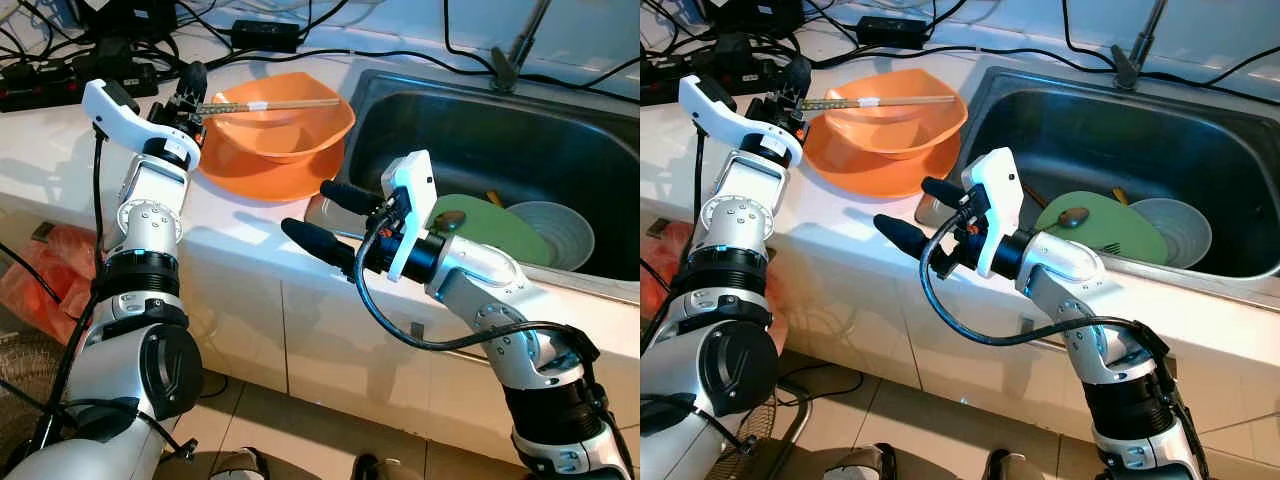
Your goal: Kitchen organization
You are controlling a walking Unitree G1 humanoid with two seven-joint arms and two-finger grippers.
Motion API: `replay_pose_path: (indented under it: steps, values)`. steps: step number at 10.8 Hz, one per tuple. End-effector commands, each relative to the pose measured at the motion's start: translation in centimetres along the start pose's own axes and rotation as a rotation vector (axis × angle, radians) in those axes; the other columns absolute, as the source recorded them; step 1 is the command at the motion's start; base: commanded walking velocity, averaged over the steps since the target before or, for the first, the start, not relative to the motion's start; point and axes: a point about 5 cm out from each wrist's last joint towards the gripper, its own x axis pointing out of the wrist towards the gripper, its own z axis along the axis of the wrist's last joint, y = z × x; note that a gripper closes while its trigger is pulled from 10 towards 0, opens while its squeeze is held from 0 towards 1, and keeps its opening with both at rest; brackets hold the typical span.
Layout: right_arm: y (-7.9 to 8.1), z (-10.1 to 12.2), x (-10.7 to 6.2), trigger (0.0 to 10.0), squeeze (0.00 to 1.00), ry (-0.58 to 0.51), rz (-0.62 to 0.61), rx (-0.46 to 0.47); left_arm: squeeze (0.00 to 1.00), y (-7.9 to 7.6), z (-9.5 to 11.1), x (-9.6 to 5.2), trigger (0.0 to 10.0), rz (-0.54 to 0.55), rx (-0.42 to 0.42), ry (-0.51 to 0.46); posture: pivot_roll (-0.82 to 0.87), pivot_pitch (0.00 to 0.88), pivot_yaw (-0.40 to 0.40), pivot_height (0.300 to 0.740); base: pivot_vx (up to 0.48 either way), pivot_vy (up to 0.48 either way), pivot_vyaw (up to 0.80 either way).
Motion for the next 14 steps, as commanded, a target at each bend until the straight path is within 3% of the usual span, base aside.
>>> replay_pose_path:
  steps: [1,14]
  values:
    - [-0.1,0.3,0.2,10.0,0.08,-0.011,-0.003,-0.018,0.00,-0.2,0.1,0.2,0.0,-0.007,-0.030,0.004,0.01,0.148,0.006,0.740,0.000,0.000,0.00]
    - [-1.2,0.2,0.5,10.0,0.08,-0.017,-0.057,-0.037,0.00,0.3,1.0,-0.1,0.0,-0.008,-0.166,-0.064,0.01,0.133,0.001,0.740,0.000,0.000,0.00]
